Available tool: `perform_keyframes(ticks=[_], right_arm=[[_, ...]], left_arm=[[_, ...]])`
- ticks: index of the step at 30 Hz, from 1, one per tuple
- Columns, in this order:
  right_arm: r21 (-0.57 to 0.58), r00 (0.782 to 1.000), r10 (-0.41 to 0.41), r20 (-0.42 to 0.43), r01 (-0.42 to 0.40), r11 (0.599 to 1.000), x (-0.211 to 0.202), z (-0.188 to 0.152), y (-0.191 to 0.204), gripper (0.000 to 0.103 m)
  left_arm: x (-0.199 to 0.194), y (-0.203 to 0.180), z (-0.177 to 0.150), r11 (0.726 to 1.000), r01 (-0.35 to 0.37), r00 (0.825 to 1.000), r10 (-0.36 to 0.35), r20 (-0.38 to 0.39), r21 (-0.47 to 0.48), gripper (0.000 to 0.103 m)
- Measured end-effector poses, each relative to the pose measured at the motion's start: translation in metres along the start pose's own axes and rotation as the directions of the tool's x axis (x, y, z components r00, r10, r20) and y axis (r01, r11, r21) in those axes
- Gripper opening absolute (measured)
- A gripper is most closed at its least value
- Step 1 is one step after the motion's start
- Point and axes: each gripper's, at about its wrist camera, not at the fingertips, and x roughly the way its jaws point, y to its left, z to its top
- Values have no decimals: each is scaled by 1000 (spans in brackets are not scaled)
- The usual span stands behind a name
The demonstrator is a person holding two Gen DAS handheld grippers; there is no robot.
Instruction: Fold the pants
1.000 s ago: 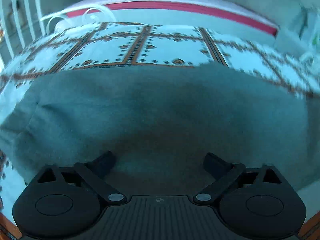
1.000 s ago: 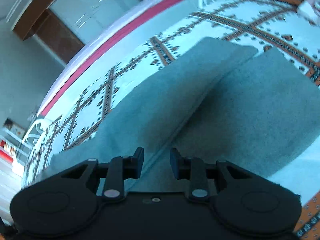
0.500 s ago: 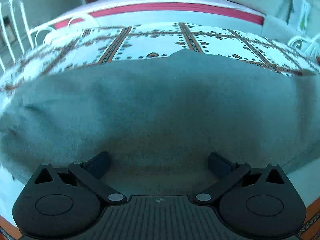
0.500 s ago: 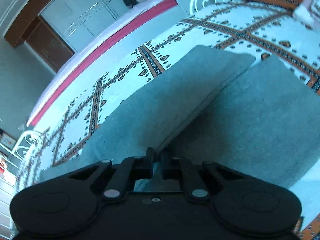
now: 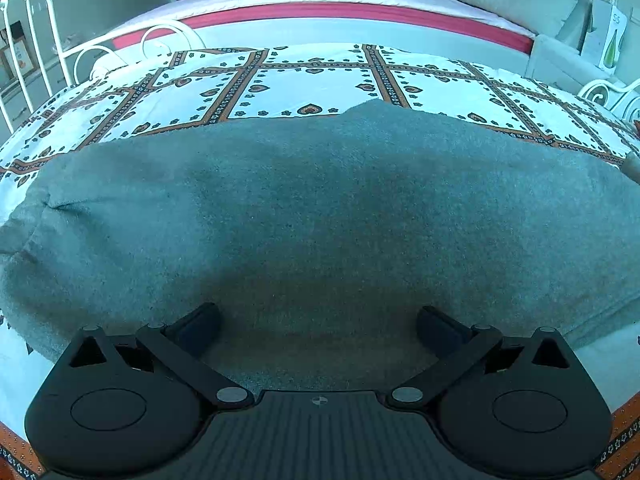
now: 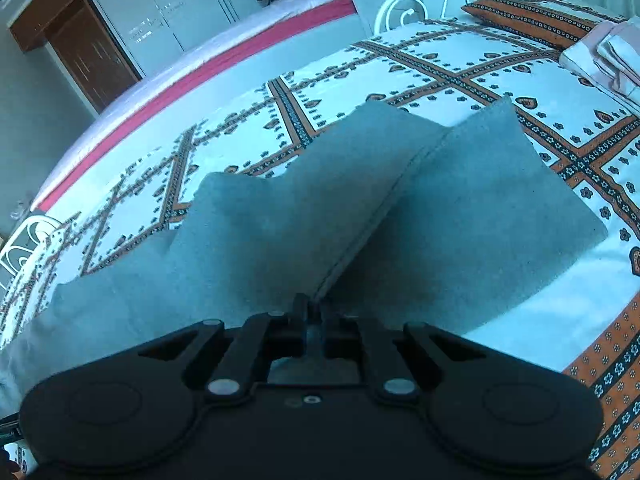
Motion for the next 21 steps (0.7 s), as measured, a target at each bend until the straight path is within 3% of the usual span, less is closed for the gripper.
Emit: perform_keyframes(ticks=[2,7,11,15,16,21], right_arm=[[-17,1000,3,9,-3,1000,-2,1,2,0],[-6,1000,18,23,-18,1000,-7,0,1,0],[-13,999,26,46,-26,1000,-19,2,4,0],[-76,989,-133,-69,127,989,1,-10,-3,0],[-56,987,-131,-91,126,990,8,-13,-12,0],[10,999,-37,-30,37,999,-12,-7,-23,0]], left_arm=[[-1,-1,1,1000,-6,1000,6,4,-4,103],[-14,3,5,999,-35,994,36,101,-4,103],[2,11,3,999,-44,999,45,14,-28,103],[2,10,4,999,-48,999,48,22,-16,103],[1,10,5,999,-49,998,49,26,-23,103],[-3,5,6,999,-26,998,28,59,-35,103]])
